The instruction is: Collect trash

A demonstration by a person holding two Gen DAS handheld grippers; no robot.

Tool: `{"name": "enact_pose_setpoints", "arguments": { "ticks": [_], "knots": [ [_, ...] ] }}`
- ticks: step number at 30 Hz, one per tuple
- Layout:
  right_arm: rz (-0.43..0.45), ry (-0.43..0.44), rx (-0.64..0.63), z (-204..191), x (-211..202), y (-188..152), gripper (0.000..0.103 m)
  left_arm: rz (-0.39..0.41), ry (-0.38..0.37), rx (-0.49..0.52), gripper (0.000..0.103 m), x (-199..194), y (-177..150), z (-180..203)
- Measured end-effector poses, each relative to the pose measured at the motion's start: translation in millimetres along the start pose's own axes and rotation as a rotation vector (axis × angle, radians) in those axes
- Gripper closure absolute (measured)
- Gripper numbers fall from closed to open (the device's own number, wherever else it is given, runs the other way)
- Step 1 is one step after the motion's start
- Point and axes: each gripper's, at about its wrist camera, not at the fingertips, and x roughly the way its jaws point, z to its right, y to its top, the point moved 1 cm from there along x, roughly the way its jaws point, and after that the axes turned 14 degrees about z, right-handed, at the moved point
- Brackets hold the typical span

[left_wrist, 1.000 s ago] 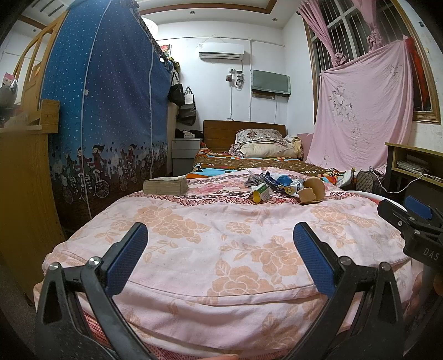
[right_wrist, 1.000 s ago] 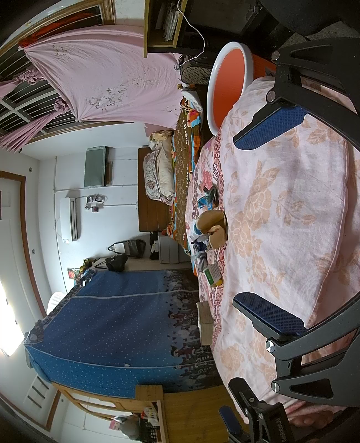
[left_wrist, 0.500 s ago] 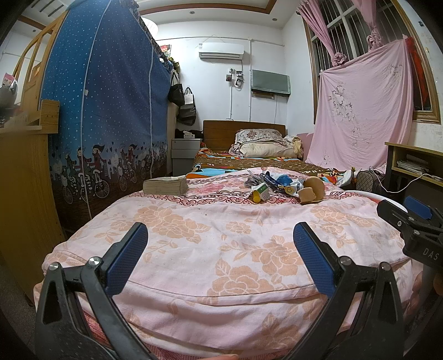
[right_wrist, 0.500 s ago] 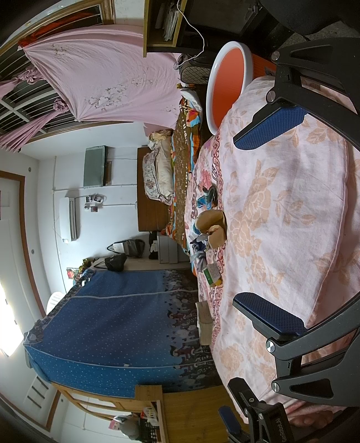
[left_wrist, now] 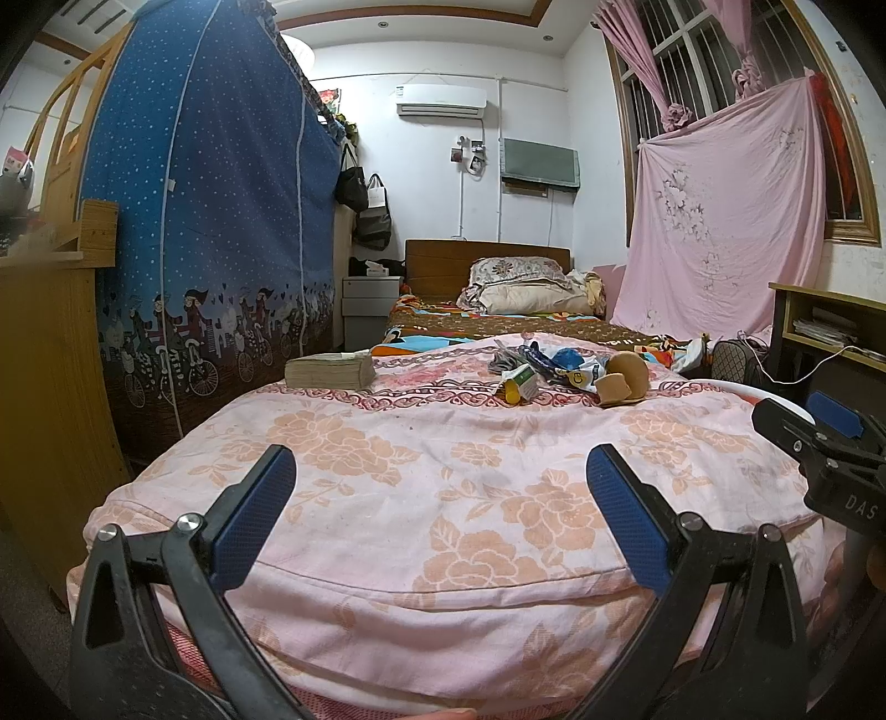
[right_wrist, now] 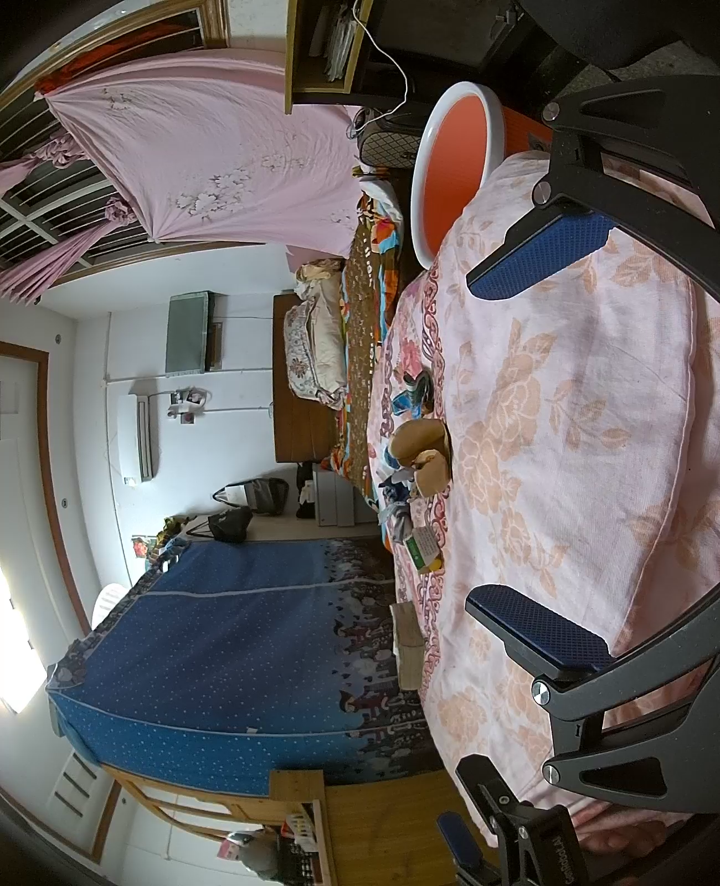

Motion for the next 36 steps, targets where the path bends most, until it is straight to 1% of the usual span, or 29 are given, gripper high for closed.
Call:
{"name": "enact_pose_setpoints", "arguments": {
  "ticks": [17, 23, 26, 30, 33, 36],
  "knots": [
    [-0.009, 0.002, 0.002, 0, 2, 0, 0.000, -0.002, 0.001, 0.000, 0.012, 1, -1, 1],
    [-0.029, 0.009, 0.006, -2, 5, -4, 0.000, -0.011, -0.003, -0.007, 0.012, 5, -6, 6],
    [-0.038, 0.020, 0.009, -2, 7, -4, 0.000, -0.018, 0.000, -0.017, 0.012, 10, -6, 2],
    [-0.052, 0.034, 0.016, -1, 12, 2, 0.000, -0.029, 0.003, -0.028, 0.012, 24, 4, -6],
    [-0.051, 0.030, 0.009, 3, 19, 9, 0.000, -0.004, 0.016, -0.003, 0.012, 33, 16, -9],
    [-0.042, 0.004, 0.010, 11, 29, 20, 0.000, 0.021, 0.018, 0.011, 0.012, 44, 29, -10]
  ]
}}
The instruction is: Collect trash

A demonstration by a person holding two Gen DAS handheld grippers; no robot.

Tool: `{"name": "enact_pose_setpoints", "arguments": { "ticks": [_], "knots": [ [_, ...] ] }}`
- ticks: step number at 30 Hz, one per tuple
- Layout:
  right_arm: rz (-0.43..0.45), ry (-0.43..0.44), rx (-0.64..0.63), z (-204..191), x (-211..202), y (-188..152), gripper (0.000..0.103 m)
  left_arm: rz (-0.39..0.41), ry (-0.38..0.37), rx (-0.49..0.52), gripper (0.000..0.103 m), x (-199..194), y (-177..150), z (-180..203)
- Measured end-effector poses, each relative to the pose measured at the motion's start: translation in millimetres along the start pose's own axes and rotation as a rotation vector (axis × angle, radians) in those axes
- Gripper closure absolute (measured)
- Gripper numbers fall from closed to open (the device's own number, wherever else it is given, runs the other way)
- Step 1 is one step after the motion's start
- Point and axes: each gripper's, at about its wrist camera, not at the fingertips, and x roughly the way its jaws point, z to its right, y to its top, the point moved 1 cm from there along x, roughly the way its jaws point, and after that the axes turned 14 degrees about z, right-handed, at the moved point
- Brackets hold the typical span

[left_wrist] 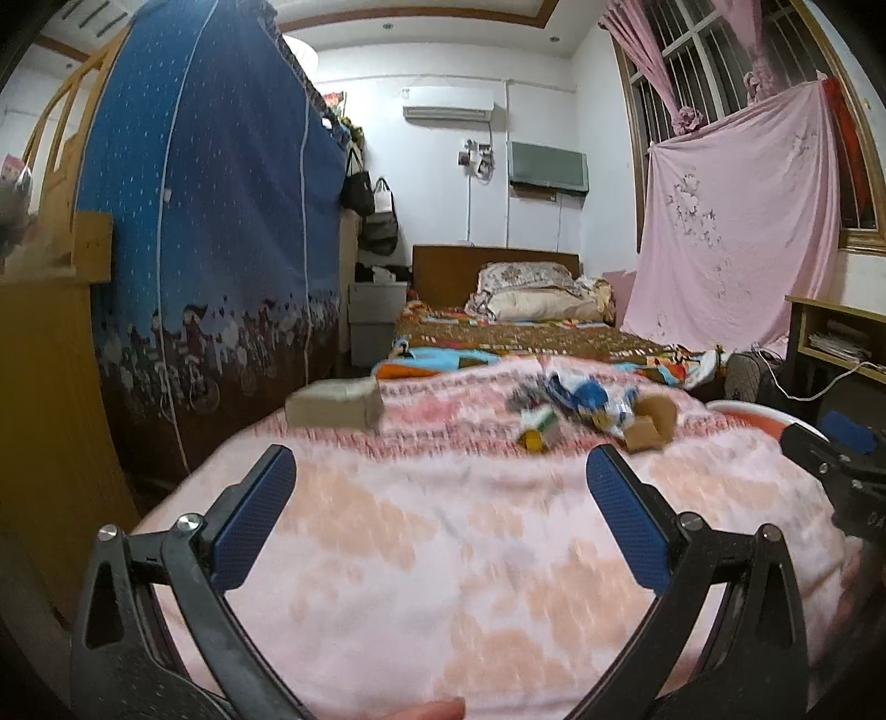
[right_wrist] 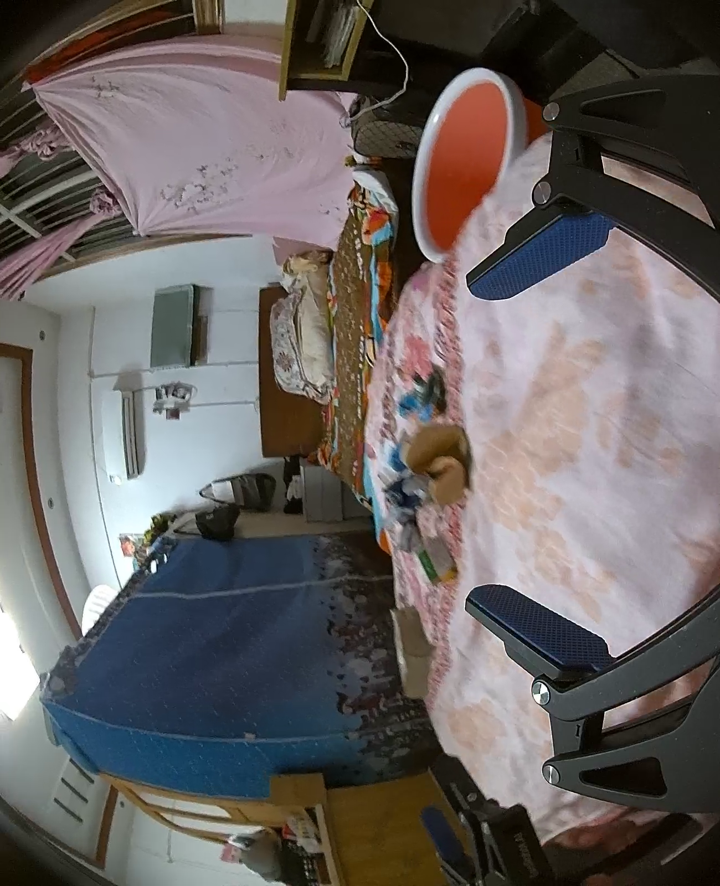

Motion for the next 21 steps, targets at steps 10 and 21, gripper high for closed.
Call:
{"name": "enact_pose_setpoints", "arguments": {
  "ticks": [10, 21],
  "knots": [
    [0.110, -0.003, -0.087, 12, 41, 51, 0.000, 0.090, -0.036, -0.029, 0.012, 45, 36, 0],
    [0.075, 0.060, -0.123, 23, 99, 48, 0.000, 0.034, -0.109, -0.034, 0.012, 96, 30, 20]
  ]
}}
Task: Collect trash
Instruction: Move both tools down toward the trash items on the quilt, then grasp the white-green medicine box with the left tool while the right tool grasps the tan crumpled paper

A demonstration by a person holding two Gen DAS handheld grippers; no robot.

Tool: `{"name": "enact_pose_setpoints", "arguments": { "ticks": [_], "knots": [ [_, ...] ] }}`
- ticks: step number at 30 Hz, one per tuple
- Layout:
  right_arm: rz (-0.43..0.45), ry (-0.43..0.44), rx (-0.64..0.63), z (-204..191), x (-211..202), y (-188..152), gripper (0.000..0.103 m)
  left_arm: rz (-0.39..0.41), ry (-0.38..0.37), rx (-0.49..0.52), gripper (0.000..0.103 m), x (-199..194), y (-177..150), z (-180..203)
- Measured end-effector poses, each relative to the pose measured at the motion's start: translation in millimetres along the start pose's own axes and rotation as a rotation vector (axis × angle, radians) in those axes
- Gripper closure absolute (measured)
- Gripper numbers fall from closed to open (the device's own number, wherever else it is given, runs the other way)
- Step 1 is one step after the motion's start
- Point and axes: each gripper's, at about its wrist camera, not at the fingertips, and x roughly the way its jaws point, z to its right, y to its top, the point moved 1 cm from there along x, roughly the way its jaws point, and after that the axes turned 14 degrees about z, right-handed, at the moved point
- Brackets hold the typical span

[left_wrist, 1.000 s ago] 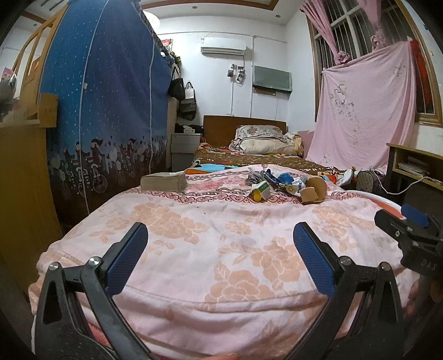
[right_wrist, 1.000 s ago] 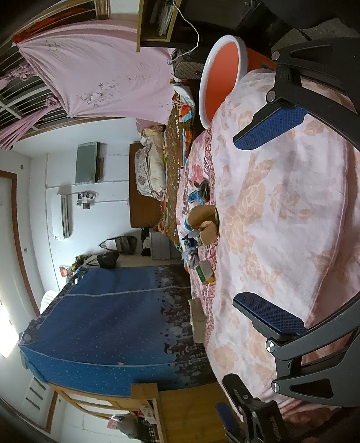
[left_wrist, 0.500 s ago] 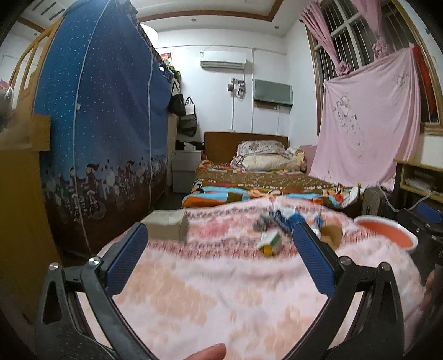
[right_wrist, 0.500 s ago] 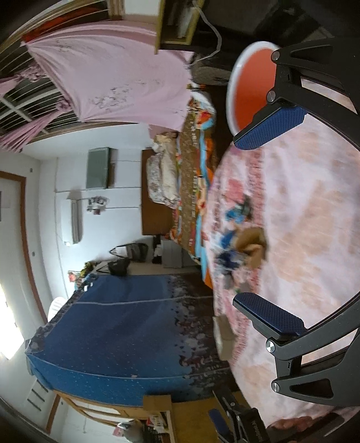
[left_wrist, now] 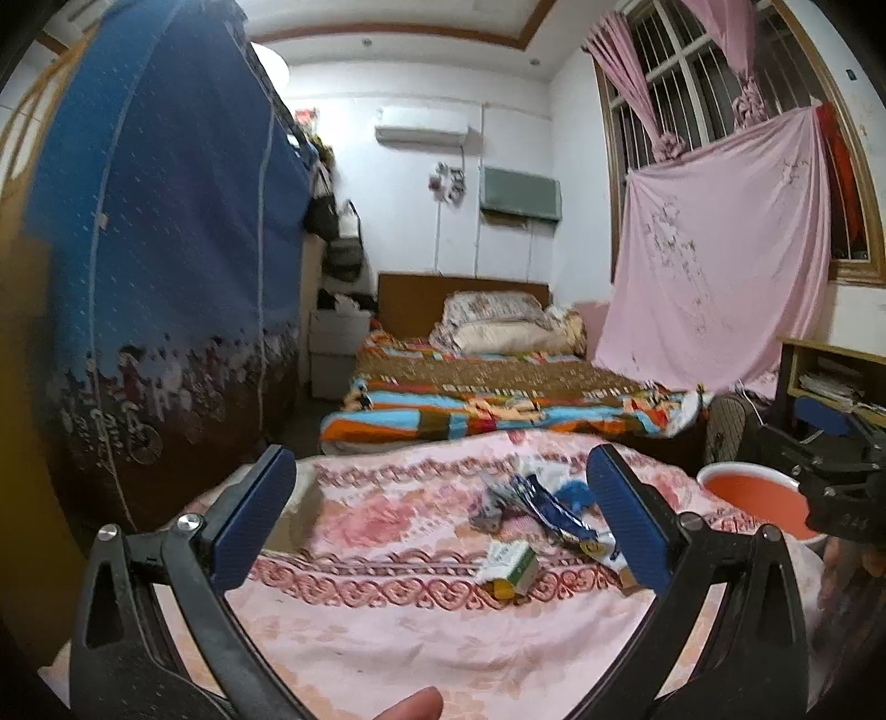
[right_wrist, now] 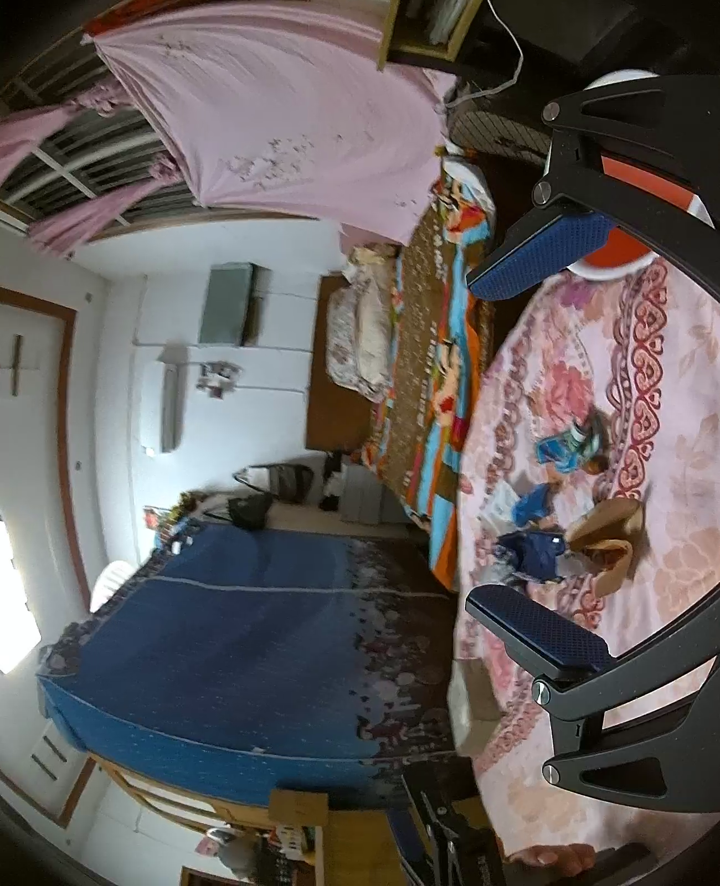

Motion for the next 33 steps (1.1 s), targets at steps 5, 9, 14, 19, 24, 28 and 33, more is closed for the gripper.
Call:
{"name": "enact_pose_setpoints", "arguments": {
  "ticks": [5, 9, 14, 19, 24, 28, 33],
  "knots": [
    [-0.100, -0.004, -0.038, -2, 12, -19, 0.000, -0.114, -0.019, 0.021, 0.012, 19, -16, 8],
    [-0.157, 0.000, -0.040, -3, 20, -26, 0.000, -0.209, -0.021, 0.039, 0.012, 33, -27, 13],
    [-0.261, 0.015, -0.043, -5, 36, -38, 0.000, -0.325, -0.034, 0.034, 0.013, 50, -39, 14],
    [-0.339, 0.037, -0.032, -6, 46, -47, 0.000, -0.408, -0.083, 0.014, 0.019, 60, -48, 16],
    [-0.376, 0.085, 0.017, -4, 46, -50, 0.000, -0.477, -0.132, 0.028, 0.035, 68, -57, 23],
    [-0.387, 0.126, 0.050, -5, 45, -51, 0.000, -0.512, -0.158, 0.041, 0.051, 72, -60, 28],
    [-0.416, 0.150, 0.052, -10, 48, -54, 0.000, -0.572, -0.181, 0.034, 0.078, 81, -68, 34]
  ]
}}
